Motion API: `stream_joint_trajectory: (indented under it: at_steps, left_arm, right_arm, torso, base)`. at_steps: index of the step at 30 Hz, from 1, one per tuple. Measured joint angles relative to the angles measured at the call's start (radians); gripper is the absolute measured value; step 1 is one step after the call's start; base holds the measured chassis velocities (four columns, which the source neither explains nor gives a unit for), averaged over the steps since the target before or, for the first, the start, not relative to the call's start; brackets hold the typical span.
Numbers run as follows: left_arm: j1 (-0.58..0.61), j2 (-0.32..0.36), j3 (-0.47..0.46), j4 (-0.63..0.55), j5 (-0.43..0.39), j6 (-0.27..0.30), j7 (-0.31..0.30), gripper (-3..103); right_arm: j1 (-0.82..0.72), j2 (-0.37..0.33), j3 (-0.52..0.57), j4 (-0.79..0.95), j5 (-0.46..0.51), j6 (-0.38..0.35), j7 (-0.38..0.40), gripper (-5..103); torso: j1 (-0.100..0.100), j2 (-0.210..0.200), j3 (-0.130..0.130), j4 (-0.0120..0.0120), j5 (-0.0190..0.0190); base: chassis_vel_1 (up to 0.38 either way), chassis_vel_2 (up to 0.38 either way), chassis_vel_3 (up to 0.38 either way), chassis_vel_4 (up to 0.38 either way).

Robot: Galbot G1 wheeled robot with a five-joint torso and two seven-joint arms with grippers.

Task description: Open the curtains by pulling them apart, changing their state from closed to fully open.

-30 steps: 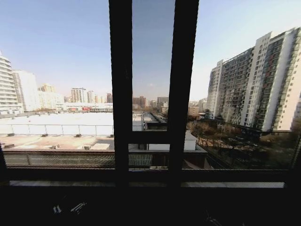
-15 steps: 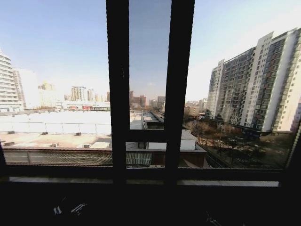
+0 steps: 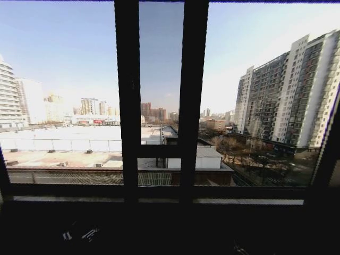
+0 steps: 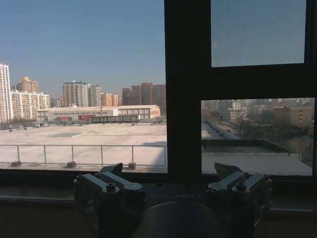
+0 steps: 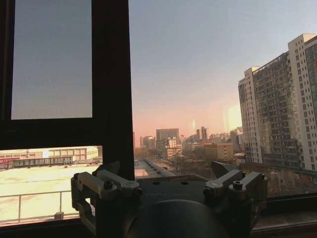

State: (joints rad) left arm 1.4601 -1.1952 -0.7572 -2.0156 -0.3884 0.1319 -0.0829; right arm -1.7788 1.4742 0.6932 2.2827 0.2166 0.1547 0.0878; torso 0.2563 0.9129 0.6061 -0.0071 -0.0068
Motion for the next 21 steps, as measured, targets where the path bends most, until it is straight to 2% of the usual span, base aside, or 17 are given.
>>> stream_joint_trajectory:
  at_steps: [21]
  left_arm:
    - [-0.002, 0.0, 0.001, 0.009, 0.002, -0.007, 0.003, 100]
  right_arm:
    - [-0.002, 0.001, 0.001, -0.005, -0.003, 0.0, -0.001, 100]
  torso:
    - [0.0, 0.0, 0.0, 0.0001, 0.0]
  base:
    - [-0.033, -0.211, 0.031, 0.223]
